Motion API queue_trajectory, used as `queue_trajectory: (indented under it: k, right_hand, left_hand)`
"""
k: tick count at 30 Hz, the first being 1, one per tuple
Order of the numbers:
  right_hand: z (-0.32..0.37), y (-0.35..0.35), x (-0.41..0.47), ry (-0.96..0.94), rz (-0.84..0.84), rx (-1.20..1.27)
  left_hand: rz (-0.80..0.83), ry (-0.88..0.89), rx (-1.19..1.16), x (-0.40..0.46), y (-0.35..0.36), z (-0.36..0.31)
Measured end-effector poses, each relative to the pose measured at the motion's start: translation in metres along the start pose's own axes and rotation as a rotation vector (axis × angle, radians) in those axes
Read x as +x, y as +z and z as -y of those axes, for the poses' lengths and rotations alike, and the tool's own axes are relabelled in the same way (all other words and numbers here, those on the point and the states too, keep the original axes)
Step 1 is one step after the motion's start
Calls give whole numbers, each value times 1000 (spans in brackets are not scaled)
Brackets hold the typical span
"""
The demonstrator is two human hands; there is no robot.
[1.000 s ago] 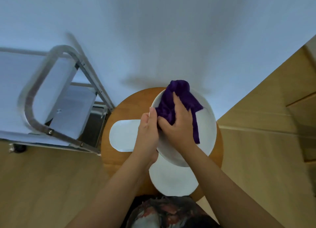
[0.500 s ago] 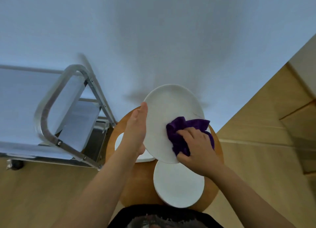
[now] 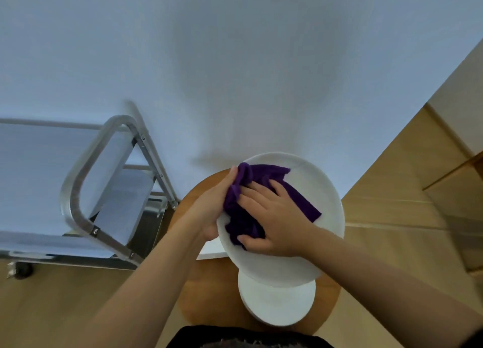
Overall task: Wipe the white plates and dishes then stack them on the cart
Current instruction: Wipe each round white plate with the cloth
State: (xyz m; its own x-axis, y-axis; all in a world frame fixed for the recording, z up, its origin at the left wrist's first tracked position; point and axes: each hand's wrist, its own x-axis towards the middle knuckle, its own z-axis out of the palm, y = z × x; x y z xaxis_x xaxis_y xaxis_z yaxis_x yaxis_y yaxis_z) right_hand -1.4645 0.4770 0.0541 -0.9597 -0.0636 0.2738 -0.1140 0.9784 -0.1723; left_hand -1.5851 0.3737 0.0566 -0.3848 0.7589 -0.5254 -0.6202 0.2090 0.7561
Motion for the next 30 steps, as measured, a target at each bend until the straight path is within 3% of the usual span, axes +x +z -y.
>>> queue_trajectory:
  k: [4,7,10,13,15,20,26,28,30]
  right_hand:
    - [-14,-9,13,-126,-70,-105]
    - [-23,-14,18,-84,-113,-183]
    - [-29,-18,12,132,-166,-180]
    - [-30,-18,-2,455,-132,-111]
    - [-19,-10,-18,572,-38,-21]
    - [38,8,-27,465,-20,482]
    - [42,15,-6,492,-364,178]
    - [35,4,-5,535,-417,286]
    - [25,-11,-4,793,-464,579]
  left_hand:
    - [66,-10,3,-3,-5,-5]
    - [44,47,0,-5,-2,-5]
    - [-25,130,8,-9,-5,-5]
    - [-223,150,-19,-13,-6,-13]
    - [-333,175,-42,-12,-4,-18]
    - [-459,240,-31,-6,18,-22]
    - [-486,209,-74,-3,48,-21]
    - [-429,236,-47,-6,51,-27]
    - [-306,264,41,-11,48,-34]
